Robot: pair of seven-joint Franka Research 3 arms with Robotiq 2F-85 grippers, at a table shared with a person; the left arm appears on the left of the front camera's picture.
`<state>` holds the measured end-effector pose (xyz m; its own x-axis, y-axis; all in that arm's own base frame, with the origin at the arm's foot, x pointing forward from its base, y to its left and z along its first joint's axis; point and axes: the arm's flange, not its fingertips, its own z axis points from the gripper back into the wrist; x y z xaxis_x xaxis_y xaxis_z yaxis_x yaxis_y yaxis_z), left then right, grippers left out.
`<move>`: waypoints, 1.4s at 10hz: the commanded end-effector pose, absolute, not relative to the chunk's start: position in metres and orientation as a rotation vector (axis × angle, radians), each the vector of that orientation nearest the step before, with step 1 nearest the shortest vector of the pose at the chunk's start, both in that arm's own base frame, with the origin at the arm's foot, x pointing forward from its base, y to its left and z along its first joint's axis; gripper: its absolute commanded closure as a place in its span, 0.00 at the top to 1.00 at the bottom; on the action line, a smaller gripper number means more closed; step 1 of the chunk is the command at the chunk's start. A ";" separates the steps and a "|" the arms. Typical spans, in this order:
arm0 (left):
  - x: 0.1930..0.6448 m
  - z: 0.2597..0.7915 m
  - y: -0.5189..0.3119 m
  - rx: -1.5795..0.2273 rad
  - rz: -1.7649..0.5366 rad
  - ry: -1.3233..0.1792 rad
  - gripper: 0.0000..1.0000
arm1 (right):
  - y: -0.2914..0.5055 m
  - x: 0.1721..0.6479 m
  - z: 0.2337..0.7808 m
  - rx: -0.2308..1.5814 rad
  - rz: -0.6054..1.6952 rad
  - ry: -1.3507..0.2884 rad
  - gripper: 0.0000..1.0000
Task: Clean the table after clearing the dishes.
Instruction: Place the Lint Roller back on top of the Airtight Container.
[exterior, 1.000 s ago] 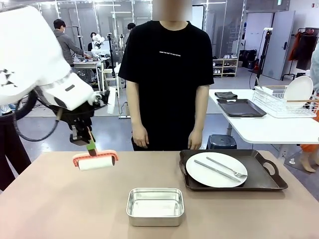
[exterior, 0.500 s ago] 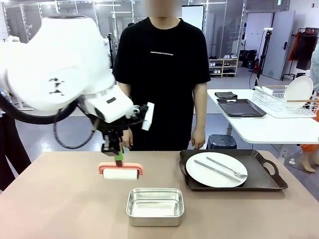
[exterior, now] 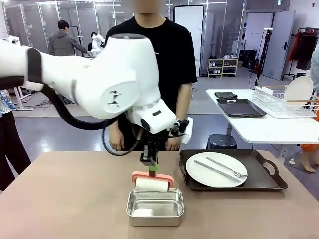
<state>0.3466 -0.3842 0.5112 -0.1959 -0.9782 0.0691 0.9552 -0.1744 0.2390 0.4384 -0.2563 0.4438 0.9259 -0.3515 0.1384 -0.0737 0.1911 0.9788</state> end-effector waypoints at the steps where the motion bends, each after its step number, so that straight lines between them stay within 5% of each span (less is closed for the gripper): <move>1: 0.355 0.506 -0.394 0.072 -1.726 -0.266 0.21 | -0.255 0.437 0.447 1.373 -0.196 -0.374 1.00; 14: 0.418 0.419 -0.390 -0.044 -1.700 -0.190 0.21 | -0.255 0.437 0.447 1.373 -0.196 -0.374 1.00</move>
<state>0.4151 -0.3901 0.4168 -0.1114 -0.9874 0.1121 0.9906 -0.1013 0.0918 0.4384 -0.2563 0.4438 0.9259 -0.3515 0.1383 -0.0736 0.1911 0.9788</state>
